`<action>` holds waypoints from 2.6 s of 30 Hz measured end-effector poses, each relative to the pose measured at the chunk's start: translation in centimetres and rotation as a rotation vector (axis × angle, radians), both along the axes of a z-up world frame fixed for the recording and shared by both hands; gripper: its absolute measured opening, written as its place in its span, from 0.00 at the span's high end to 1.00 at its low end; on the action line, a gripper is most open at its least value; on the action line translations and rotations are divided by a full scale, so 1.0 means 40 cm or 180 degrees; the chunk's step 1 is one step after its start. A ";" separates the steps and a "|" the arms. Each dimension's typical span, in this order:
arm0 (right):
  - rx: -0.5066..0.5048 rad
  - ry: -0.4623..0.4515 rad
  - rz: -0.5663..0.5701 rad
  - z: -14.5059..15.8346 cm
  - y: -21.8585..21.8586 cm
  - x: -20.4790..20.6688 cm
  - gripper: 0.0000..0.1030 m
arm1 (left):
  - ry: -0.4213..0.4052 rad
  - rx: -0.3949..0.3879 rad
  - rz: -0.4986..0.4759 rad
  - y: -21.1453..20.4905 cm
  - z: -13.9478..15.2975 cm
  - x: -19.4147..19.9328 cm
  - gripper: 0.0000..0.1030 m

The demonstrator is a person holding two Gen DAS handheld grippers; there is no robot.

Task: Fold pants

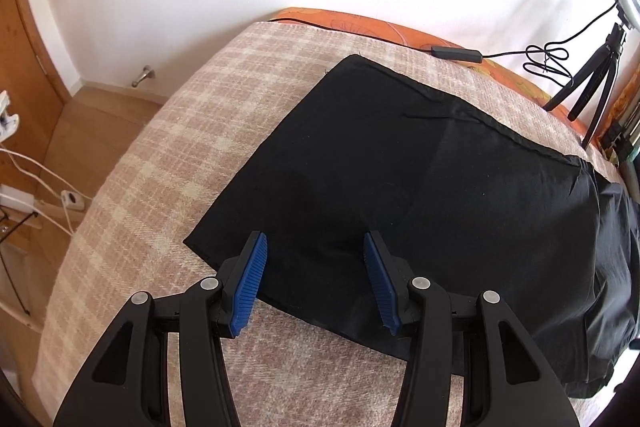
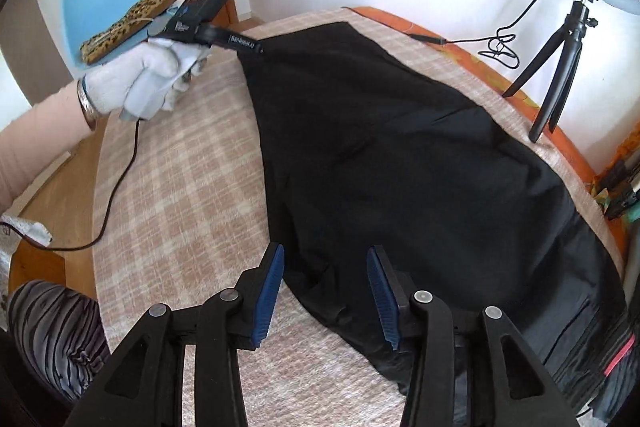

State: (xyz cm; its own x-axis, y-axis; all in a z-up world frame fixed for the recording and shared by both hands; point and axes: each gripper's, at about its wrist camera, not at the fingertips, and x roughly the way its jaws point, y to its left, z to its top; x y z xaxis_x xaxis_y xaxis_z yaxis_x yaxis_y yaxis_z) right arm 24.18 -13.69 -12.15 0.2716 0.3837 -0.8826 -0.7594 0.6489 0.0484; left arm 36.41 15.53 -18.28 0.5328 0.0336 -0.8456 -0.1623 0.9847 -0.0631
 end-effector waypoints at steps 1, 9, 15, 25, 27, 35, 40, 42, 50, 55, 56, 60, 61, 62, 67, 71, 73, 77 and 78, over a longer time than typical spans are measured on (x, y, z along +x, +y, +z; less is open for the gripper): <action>-0.0102 -0.0004 -0.0015 -0.017 0.004 -0.005 0.58 | 0.0006 0.0004 0.0011 -0.001 0.000 0.001 0.52; -0.0055 0.0096 -0.0048 -0.022 -0.009 -0.022 0.92 | 0.0002 0.0055 0.0011 0.004 -0.006 0.000 0.52; 0.0005 0.0068 -0.0197 -0.023 -0.038 -0.054 0.70 | 0.0025 0.0101 0.0063 0.003 0.001 0.004 0.51; 0.0444 -0.0247 -0.2085 0.054 -0.505 -0.031 0.31 | -0.0291 -0.0085 -0.0799 -0.255 0.108 -0.096 0.52; 0.0421 -0.0258 -0.2421 0.034 -0.602 -0.009 0.31 | -0.0291 -0.0126 -0.1052 -0.330 0.112 -0.109 0.52; 0.0658 0.0200 -0.2907 -0.085 -0.800 0.056 0.31 | -0.0179 -0.0159 -0.1703 -0.545 0.072 -0.140 0.52; 0.0857 0.0347 -0.2823 -0.135 -0.783 0.075 0.29 | -0.0023 -0.0107 -0.1706 -0.568 0.031 -0.139 0.52; 0.0952 0.0374 -0.2747 -0.132 -0.766 0.077 0.35 | -0.0010 -0.0121 -0.1659 -0.557 0.024 -0.140 0.52; 0.1200 0.0244 -0.2758 -0.051 -0.732 0.015 0.97 | -0.0132 -0.0290 -0.1330 -0.441 0.067 -0.143 0.52; 0.0643 0.0010 -0.2750 -0.020 -0.708 -0.009 0.97 | -0.0202 -0.0461 -0.0597 -0.211 0.100 -0.131 0.42; 0.0533 0.0013 -0.2721 -0.025 -0.706 -0.012 0.91 | -0.0200 -0.0547 -0.0398 -0.155 0.100 -0.127 0.42; 0.0292 -0.0214 -0.2755 0.002 -0.693 -0.028 0.59 | -0.0188 -0.1080 0.0296 0.045 0.080 -0.114 0.41; 0.0247 -0.0292 -0.2745 0.016 -0.688 -0.037 0.48 | -0.0181 -0.1165 0.0424 0.080 0.072 -0.113 0.41; 0.0216 -0.0353 -0.2723 0.030 -0.680 -0.045 0.42 | -0.0169 -0.1249 0.0522 0.110 0.063 -0.110 0.41; 0.0203 -0.0594 -0.2617 0.093 -0.622 -0.081 0.20 | -0.0107 -0.1668 0.0803 0.177 0.006 -0.082 0.41; 0.0484 -0.0506 -0.2531 0.121 -0.587 -0.091 0.19 | -0.0050 -0.1886 0.0954 0.189 -0.037 -0.072 0.41; 0.0574 -0.0492 -0.2445 0.130 -0.564 -0.090 0.19 | -0.0144 -0.1853 0.0974 0.188 -0.042 -0.076 0.41; 0.0786 -0.0392 -0.2278 0.137 -0.518 -0.083 0.19 | -0.0232 -0.1913 0.1055 0.200 -0.049 -0.064 0.41; 0.0805 -0.0387 -0.2247 0.137 -0.506 -0.081 0.19 | -0.0254 -0.1966 0.1095 0.203 -0.050 -0.068 0.41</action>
